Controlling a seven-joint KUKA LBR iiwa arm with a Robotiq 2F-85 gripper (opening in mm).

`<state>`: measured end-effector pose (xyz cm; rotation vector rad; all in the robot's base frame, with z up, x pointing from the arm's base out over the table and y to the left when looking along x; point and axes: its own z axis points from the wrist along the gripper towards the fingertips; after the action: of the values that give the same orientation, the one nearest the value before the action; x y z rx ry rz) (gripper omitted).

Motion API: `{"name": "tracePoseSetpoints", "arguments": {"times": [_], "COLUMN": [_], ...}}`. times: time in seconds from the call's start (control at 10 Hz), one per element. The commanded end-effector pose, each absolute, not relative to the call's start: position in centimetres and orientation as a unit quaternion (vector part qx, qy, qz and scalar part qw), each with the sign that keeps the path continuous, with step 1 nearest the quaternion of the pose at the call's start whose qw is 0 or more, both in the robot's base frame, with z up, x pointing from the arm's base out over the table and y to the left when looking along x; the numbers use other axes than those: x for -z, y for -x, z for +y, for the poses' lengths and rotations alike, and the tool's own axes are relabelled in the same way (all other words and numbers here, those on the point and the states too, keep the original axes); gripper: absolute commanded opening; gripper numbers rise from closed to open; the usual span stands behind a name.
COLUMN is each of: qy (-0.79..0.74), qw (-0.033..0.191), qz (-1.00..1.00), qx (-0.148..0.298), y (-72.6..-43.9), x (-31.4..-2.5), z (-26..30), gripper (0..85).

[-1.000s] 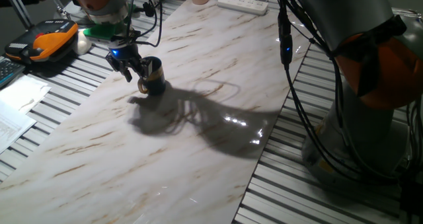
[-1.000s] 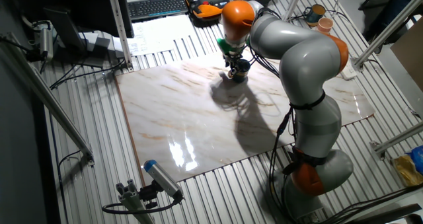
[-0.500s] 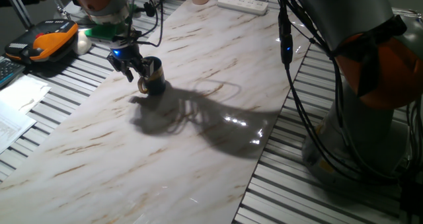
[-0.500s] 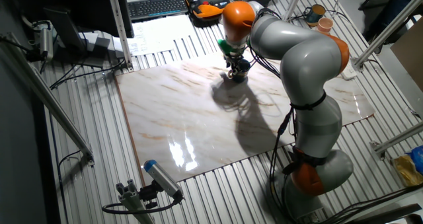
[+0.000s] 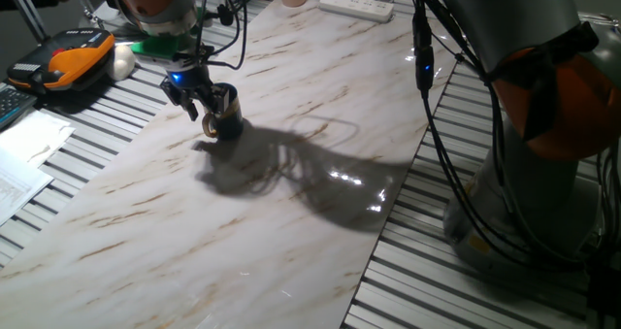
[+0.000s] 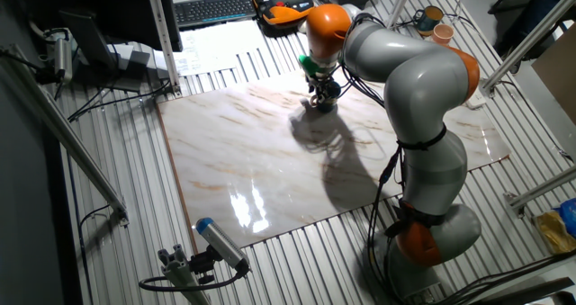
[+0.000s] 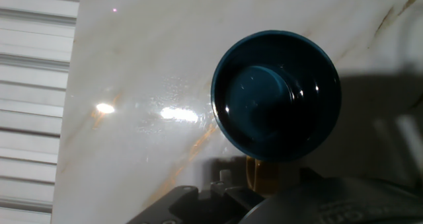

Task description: Pick up the cup

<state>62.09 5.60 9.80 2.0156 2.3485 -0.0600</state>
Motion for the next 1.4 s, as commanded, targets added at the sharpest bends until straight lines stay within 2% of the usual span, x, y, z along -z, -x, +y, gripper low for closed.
{"name": "tracePoseSetpoints", "arguments": {"times": [0.0, 0.6, 0.7, 1.3], "qy": [-0.652, -0.661, -0.664, -0.663], "qw": [0.023, 0.019, 0.018, 0.018], "qz": [0.758, 0.749, 0.747, 0.748], "qx": [0.019, 0.023, 0.026, 0.022], "y": [-62.06, -62.00, -61.93, -61.61], "x": [-9.75, -9.69, -9.65, -9.40], "z": [5.62, 5.54, 5.44, 5.26], "gripper": [51.0, 51.0, 34.0, 34.0]}}
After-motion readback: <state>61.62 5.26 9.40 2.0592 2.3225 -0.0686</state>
